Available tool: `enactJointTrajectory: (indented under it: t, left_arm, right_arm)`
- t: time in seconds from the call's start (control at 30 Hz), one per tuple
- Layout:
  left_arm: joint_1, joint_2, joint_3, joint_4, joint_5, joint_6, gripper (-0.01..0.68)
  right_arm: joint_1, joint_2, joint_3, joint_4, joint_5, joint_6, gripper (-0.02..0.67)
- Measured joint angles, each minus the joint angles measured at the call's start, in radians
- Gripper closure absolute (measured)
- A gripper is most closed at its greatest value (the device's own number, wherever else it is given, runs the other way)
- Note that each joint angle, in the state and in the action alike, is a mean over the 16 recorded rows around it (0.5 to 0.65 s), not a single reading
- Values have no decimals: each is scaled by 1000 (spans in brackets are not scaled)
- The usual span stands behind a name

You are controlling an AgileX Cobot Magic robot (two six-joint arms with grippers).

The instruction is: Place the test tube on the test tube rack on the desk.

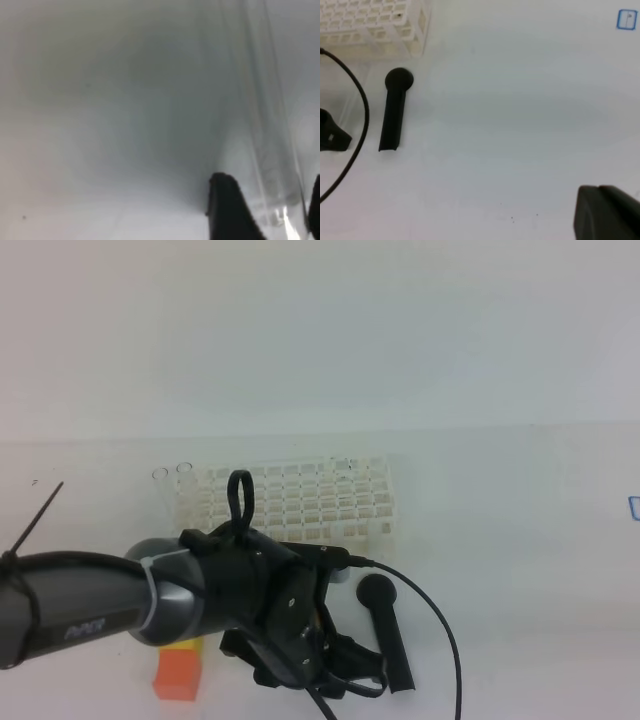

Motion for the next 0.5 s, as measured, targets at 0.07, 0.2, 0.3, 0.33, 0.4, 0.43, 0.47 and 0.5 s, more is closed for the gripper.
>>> enactJointTrajectory:
  t: [0.07,0.2,0.3,0.33,0.4,0.43,0.47,0.5]
  left_arm:
    - [0,0,0,2,4,-1,376]
    - [0,0,0,4,7,-2,448]
    - [0,0,1,4,9,-10,496]
    - [0,-1,1,4,11,-14,510]
    - [0,-3,1,4,10,-22,528]
    - [0,-6,1,4,12,-26,537]
    - [0,-8,2,3,13,-30,545]
    - [0,-12,2,3,14,-34,551]
  right_arm:
    - [0,0,0,0,0,0,650]
    - [0,0,0,0,1,0,650]
    - [0,0,0,0,1,0,650]
    - [0,0,0,0,1,0,650]
    - [0,0,0,0,2,0,650]
    - [0,0,0,0,2,0,650]
    - [0,0,0,0,2,0,650]
    - [0,0,0,0,2,0,650]
